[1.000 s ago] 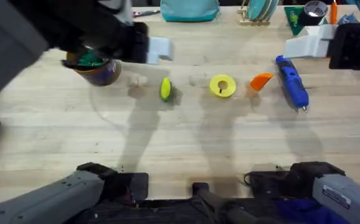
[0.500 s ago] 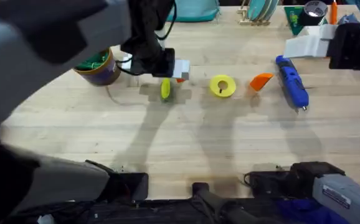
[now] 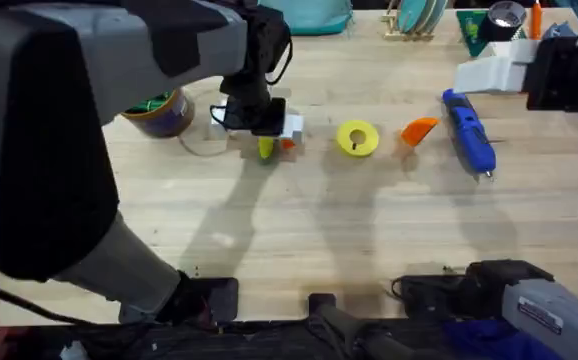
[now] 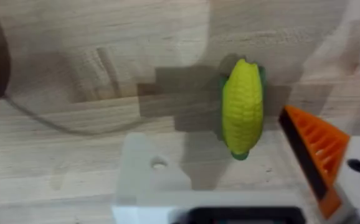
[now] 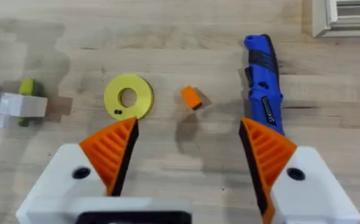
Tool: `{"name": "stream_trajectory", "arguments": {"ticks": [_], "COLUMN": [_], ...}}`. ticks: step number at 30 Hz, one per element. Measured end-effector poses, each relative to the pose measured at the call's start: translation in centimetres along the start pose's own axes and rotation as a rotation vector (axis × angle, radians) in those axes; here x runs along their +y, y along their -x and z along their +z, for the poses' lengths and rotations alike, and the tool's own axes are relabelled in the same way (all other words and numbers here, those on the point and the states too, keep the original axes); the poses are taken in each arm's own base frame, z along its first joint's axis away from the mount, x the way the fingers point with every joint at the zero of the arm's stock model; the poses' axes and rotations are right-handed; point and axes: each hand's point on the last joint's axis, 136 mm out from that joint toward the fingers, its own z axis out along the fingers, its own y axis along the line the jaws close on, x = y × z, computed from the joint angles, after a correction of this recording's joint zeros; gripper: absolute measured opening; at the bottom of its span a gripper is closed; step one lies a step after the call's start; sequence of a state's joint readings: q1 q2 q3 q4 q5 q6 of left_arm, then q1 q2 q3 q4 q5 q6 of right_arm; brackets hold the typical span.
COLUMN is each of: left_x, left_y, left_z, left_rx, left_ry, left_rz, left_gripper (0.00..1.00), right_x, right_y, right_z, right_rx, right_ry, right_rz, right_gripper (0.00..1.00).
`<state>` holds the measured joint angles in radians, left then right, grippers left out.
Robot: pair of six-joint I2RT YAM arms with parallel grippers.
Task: Pick up the gripper from the table and insert it into the empty holder that is missing its gripper. Then pick up a screw, insert it into the mounting hole, and use the screwdriver to tighten it. Finally, clean up the table by picking up the vegetable and placing it into the bucket.
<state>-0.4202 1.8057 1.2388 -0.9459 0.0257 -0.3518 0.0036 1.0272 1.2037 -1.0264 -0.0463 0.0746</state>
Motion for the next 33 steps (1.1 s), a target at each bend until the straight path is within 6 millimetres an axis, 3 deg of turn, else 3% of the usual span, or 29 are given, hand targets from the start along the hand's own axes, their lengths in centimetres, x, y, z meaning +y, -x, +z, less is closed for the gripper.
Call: {"name": "stream_trajectory", "arguments": {"ticks": [5,9,10,25,30,33], "left_x": [0.0,0.0,0.0,0.0,-0.6,-0.9], "left_y": [0.0,0.0,0.0,-0.1,1.3,2.1], "left_z": [0.0,0.0,0.0,-0.6,-3.8,-7.9], "left_rx": [0.001,0.001,0.001,0.012,-0.047,-0.130], "left_ry": [0.001,0.001,0.001,0.005,-0.015,-0.040], "left_rz": [-0.002,-0.004,-0.003,-0.004,0.005,0.026], "left_gripper": [0.589,0.044,0.015,0.008,0.008,0.008], "right_x": [0.0,0.0,0.0,0.0,0.0,0.0], "right_y": [-0.1,-0.1,-0.1,-0.1,-0.1,-0.1], "right_z": [0.4,0.4,0.4,0.4,0.4,0.4], "right_rx": [0.014,0.014,0.014,0.014,0.014,0.014], "right_ry": [-0.001,-0.001,-0.001,-0.001,-0.001,-0.001], "right_rz": [0.001,0.001,0.001,0.001,0.001,0.001], "right_gripper": [0.997,0.997,0.997,0.997,0.997,0.997]}}
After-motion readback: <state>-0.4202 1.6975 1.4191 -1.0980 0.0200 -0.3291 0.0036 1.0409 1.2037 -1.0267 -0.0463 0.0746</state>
